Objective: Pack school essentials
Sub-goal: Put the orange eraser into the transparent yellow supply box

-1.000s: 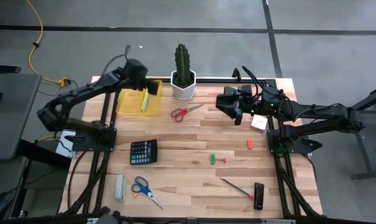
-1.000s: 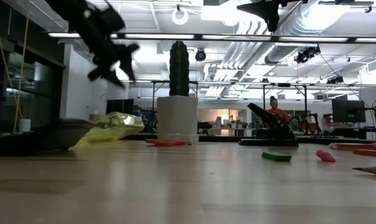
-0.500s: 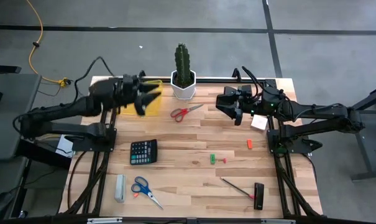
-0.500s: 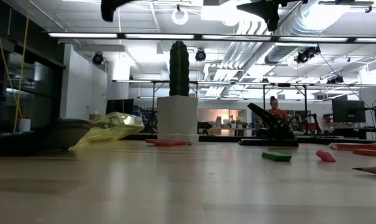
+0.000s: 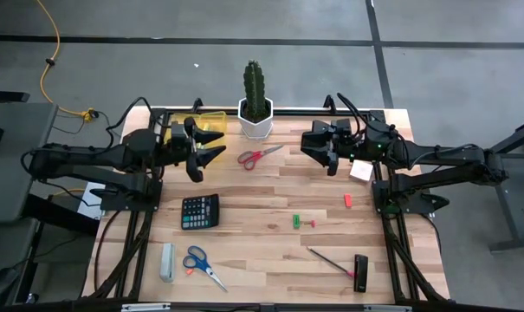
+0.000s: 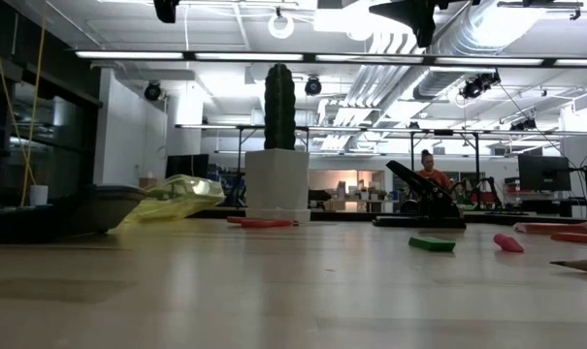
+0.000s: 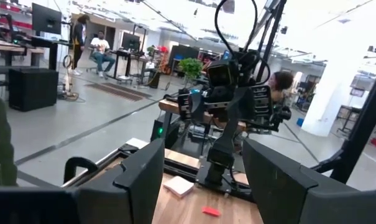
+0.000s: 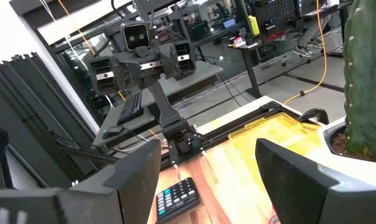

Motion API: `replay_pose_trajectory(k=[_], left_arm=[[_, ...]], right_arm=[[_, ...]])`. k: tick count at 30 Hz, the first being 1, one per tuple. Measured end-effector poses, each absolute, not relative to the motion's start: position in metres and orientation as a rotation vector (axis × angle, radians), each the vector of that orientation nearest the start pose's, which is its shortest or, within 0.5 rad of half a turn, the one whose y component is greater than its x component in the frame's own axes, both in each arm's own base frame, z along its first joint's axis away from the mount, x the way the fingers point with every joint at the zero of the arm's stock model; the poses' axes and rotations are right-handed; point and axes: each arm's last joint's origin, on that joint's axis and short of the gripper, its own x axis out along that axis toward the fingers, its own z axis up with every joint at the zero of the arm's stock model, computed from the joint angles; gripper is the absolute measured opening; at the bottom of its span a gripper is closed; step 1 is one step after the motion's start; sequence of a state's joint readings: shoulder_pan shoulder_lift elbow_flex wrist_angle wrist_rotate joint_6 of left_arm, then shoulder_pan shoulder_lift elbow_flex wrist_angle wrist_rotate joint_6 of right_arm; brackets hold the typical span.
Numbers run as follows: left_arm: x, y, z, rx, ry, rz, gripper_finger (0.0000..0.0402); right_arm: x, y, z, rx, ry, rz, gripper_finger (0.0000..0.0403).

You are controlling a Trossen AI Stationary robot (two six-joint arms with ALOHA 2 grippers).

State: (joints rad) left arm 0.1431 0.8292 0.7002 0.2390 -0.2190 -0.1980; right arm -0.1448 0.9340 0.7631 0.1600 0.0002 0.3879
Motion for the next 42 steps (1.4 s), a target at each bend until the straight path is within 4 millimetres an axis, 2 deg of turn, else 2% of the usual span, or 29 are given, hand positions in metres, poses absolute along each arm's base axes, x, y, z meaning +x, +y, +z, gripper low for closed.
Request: replay_pose_trajectory(k=[7,11,15,21,23,26,32,35,38,42], left_arm=[[0.185,0.033,0.336,-0.200,-0.144,0.352,0.0207],[0.185,0.033,0.336,-0.200,-0.144,0.352,0.0207],[0.187,0.033,0.335,-0.199,-0.137,0.353,0.0207],[0.191,0.034,0.332,-0.198,-0.113,0.355,0.0207],[0.193,0.034,0.330,-0.198,-0.102,0.356,0.0207],[0.196,0.035,0.328,-0.198,-0.091,0.358,0.0207],[0.198,0.035,0.326,-0.202,-0.081,0.358,0.0207],[0.198,0.035,0.326,-0.204,-0.081,0.358,0.0207],[0.198,0.035,0.326,-0.205,-0.081,0.358,0.0207],[0.198,0.035,0.326,-0.205,-0.080,0.358,0.0207]], right_arm=[[0.209,-0.030,0.332,0.403,-0.019,-0.145,0.0254],[0.209,-0.032,0.325,0.506,0.039,-0.214,0.0254],[0.202,-0.032,0.295,0.642,0.308,-0.369,0.0254],[0.177,-0.020,0.242,0.878,0.877,-0.681,0.0254],[0.167,-0.015,0.230,0.938,1.036,-0.838,0.0254],[0.160,-0.011,0.219,0.953,1.170,-0.996,0.0254],[0.162,-0.006,0.180,1.065,1.215,-0.946,0.0254],[0.152,-0.006,0.157,1.130,1.208,-1.029,0.0254],[0.146,-0.005,0.146,1.186,1.199,-1.072,0.0254],[0.147,-0.003,0.138,1.230,1.171,-1.036,0.0254]])
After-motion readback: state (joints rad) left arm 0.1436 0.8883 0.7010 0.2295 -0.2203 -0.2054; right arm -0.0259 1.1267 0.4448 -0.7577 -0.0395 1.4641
